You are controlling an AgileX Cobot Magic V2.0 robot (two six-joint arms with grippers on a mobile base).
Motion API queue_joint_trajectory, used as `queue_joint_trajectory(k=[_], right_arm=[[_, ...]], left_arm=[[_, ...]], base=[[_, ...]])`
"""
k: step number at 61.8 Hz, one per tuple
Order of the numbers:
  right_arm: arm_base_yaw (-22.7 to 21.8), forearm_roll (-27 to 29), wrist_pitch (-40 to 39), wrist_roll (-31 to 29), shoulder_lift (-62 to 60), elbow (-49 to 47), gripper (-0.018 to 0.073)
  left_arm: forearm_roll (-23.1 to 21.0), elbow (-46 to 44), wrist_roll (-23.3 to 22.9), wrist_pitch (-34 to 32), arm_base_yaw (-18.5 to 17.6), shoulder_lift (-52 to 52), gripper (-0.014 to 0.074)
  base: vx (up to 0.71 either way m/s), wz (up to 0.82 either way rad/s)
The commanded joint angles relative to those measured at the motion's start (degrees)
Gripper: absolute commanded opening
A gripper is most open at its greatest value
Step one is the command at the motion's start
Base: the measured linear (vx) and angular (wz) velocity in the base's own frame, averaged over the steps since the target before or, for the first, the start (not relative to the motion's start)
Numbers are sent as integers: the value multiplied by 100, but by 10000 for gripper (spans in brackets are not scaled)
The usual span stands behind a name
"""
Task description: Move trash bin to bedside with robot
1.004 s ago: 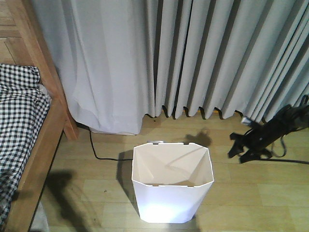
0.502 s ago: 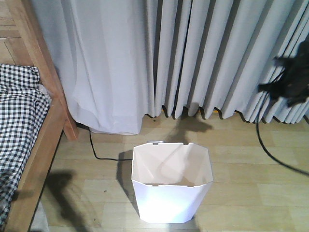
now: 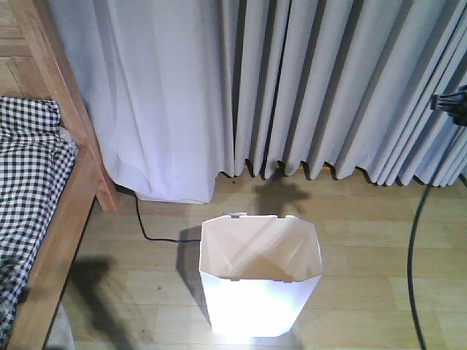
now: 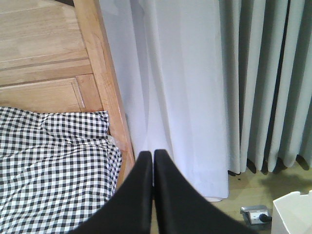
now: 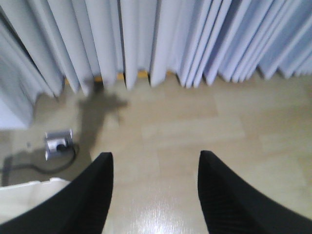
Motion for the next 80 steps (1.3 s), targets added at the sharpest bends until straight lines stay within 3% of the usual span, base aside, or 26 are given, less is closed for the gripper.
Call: queue_joint_trajectory(k=[1,10,26,36,48,53,73,80], right_arm=[[-24,-32,-698,-94,-931,457,384],[-24,121,-1404,-94,-2006,1278,384],[-24,899,-2600,-70,-4030,2528,384],[88,1053,-2480,-70,-4702,2938,384],[1086,870,-1550,-209,-5371,3053,384],[1301,662,-1290,-313,-5668,3053,384],[1356,648,-926,-313,-5932,3053,372],[1356,584,-989,-331,-5932,3053,234]], left_arm=[[-29,165,-46,-420,-35,-57,-6],[-29,165,-46,-420,-35,-57,-6],[-29,165,-46,-420,-35,-57,-6],[-29,165,-46,-420,-35,-57,-6],[-29,165,-46,-420,-35,-57,-6],[-29,165,-46,-420,-35,-57,-6],[-29,165,-46,-420,-35,-57,-6],[-29,165,-46,-420,-35,-57,-6]], base=[[0,0],[0,0],[0,0],[0,0],[0,0],[0,0],[0,0],[0,0]])
